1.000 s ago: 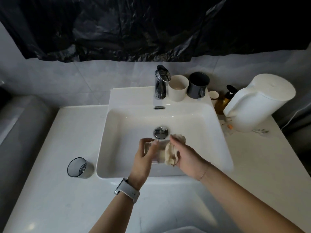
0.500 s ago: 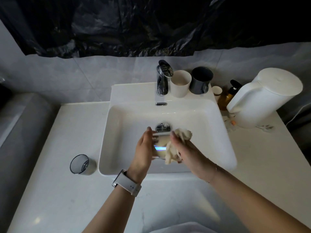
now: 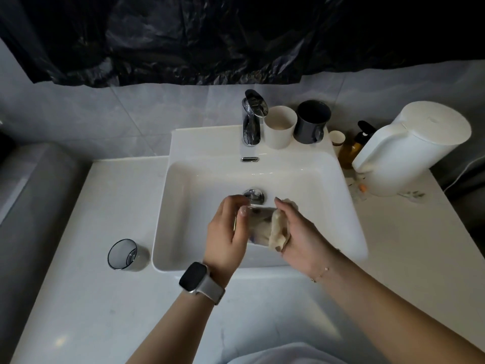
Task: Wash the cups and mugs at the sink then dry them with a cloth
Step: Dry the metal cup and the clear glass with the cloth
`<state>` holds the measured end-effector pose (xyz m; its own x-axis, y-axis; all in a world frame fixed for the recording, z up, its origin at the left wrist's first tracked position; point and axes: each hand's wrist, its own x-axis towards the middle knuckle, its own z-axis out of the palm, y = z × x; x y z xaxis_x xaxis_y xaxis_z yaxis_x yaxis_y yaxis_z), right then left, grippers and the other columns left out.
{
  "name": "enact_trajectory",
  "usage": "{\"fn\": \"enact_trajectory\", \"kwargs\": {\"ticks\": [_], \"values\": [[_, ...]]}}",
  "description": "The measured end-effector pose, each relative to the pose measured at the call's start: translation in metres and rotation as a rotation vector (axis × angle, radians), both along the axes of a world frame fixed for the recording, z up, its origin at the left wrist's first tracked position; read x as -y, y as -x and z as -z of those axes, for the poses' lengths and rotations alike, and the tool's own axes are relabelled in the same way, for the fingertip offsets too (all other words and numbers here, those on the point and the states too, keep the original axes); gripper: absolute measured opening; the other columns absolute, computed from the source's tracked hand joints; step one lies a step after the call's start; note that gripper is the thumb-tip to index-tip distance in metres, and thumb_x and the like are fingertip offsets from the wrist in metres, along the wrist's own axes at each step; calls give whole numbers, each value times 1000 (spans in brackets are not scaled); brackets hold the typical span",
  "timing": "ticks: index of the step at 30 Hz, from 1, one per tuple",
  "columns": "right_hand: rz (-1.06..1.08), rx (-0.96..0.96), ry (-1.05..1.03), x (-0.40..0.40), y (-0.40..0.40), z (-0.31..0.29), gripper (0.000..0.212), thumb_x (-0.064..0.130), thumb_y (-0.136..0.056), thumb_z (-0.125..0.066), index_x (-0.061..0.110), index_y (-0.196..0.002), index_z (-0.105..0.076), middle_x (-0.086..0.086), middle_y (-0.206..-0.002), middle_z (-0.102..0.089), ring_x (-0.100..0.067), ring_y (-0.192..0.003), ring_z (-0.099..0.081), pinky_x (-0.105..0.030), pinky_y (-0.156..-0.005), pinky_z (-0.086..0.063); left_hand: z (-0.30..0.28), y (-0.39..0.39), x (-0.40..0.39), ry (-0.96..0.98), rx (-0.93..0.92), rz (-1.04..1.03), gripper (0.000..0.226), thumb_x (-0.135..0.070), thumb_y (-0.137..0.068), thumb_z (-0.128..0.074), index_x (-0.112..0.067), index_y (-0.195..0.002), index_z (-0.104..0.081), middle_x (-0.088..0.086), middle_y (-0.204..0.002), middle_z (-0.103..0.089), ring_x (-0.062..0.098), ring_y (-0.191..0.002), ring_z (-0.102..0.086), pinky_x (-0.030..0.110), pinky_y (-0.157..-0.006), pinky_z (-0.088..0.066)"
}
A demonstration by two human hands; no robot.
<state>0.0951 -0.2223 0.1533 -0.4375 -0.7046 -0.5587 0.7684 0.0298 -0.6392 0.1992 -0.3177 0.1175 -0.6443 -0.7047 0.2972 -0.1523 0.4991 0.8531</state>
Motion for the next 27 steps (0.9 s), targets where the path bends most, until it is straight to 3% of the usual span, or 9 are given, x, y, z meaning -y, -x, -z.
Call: {"fn": "enact_trajectory", "kwargs": {"ticks": [2, 6, 9, 11, 15, 18, 21, 24, 27], "values": [[28, -59, -44, 3, 3, -3, 32, 32, -96, -51, 21, -69, -37, 2, -45, -40, -11, -37, -38, -25, -48, -30, -3, 2, 6, -96, -2, 114, 32, -48, -96, -34, -26, -107, -55, -11, -103, -60, 3, -95, -58, 17, -79, -45], [-48, -362, -63, -1, 4, -10, 39, 38, -98, -46, 7, -75, -47, -3, -57, -57, -11, -58, -54, -35, -55, -43, -23, -1, 14, -780, 226, 255, 48, -73, -86, -33, -46, -121, -50, -5, -121, -60, 20, -87, -67, 37, -59, -58], [-157, -748, -22, -11, 3, -3, 40, 36, -99, -44, 7, -72, -50, -7, -58, -57, -11, -63, -54, -24, -68, -49, -33, -5, 23, -1258, 185, 332, 72, -82, -84, -26, -32, -120, -63, 7, -102, -69, 26, -61, -62, 27, -46, -47], [-320, -943, 4, -14, -1, 8, 41, 45, -96, -47, 13, -72, -55, -2, -56, -55, -15, -59, -53, -34, -70, -49, -34, -4, 26, -1452, 164, 312, 85, -83, -80, -24, -17, -112, -68, 11, -84, -67, 24, -55, -56, 23, -41, -44], [-367, -916, 5, -10, -15, 16, 34, 45, -94, -46, 21, -71, -48, -3, -60, -52, -18, -60, -50, -39, -67, -47, -21, -1, 14, -1230, 163, 148, 65, -66, -95, -29, -14, -94, -68, 10, -66, -56, 21, -49, -43, 21, -41, -34], [-191, -480, -79, -1, -16, 5, 45, 38, -99, -43, 2, -74, -50, -5, -56, -58, -13, -56, -51, -24, -60, -40, -11, -3, 4, -862, 104, 36, 40, -49, -104, -30, -19, -95, -56, 11, -70, -58, 21, -49, -48, 25, -42, -36], [-83, 33, -30, 4, -7, 8, 47, 32, -100, -44, 15, -58, -54, -1, -51, -59, -12, -51, -58, -23, -54, -43, -1, -9, 5, -558, 92, 16, 27, -48, -97, -34, -30, -99, -54, 3, -78, -57, 18, -53, -51, 26, -41, -40], [-78, 120, -84, 5, 0, 9, 35, 30, -99, -47, 17, -66, -53, -1, -59, -62, -14, -58, -62, -27, -63, -49, 2, -13, 5, -624, 110, 39, 26, -46, -100, -35, -28, -100, -54, 6, -80, -58, 20, -54, -52, 26, -42, -41], [62, -131, -131, -2, 1, 7, 24, 35, -98, -49, 17, -84, -58, -2, -82, -72, -15, -73, -68, -32, -79, -53, 5, -13, 5, -905, 81, -29, 33, -43, -104, -31, -19, -105, -54, 12, -89, -59, 23, -52, -53, 27, -46, -40]]}}
